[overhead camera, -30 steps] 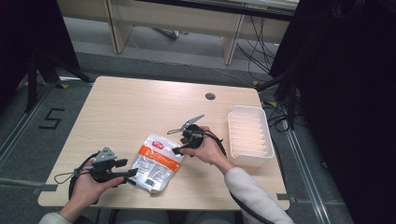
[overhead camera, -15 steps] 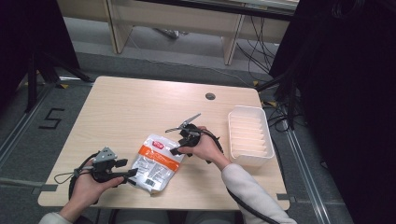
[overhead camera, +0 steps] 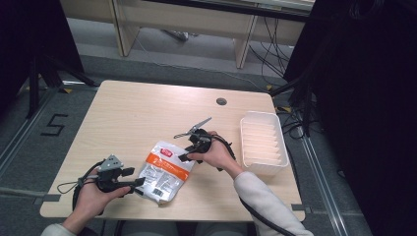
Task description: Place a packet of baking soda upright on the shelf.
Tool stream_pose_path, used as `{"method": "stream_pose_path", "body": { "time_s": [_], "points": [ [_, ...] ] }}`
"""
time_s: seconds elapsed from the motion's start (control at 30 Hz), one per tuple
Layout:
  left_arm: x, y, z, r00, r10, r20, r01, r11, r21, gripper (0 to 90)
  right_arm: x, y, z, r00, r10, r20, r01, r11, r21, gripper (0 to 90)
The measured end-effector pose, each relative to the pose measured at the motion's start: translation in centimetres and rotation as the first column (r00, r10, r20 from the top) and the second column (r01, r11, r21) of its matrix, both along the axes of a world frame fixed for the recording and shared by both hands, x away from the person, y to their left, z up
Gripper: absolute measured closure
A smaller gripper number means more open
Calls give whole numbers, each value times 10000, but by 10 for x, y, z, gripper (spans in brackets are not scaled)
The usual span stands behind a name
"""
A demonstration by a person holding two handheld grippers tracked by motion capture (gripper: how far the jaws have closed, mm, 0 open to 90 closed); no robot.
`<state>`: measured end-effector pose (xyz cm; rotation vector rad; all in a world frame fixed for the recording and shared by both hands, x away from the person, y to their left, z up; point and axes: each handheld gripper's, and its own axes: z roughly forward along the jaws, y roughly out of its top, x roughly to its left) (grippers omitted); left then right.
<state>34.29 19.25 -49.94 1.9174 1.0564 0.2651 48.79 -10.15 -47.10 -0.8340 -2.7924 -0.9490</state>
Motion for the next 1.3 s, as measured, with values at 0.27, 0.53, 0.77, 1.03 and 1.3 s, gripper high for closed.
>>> {"method": "stream_pose_path", "body": {
  "time_s": [0.27, 0.53, 0.77, 1.03, 1.3],
  "points": [
    [0, 0, 0, 10000, -15, -6, 15, 10000, 20, 385, -1, 1, 10, 9984, 521, 221, -522, 9986, 32, 548],
    [0, 0, 0, 10000, -24, -19, 24, 10000, 62, 385, -9, 11, 7, 9981, 606, -95, -607, 9981, -133, 573],
    [0, 0, 0, 10000, -27, -8, 27, 10000, 15, 385, -9, 19, 0, 9957, 911, -157, -917, 9951, -382, 656],
    [0, 0, 0, 10000, -17, -20, 18, 10000, 71, 385, -7, 21, 1, 9957, 779, -501, -791, 9966, -215, 776],
    [0, 0, 0, 10000, -33, -7, 33, 10000, 11, 385, -9, 25, 1, 9934, 1023, -518, -1031, 9946, -142, 900]
  ]
}}
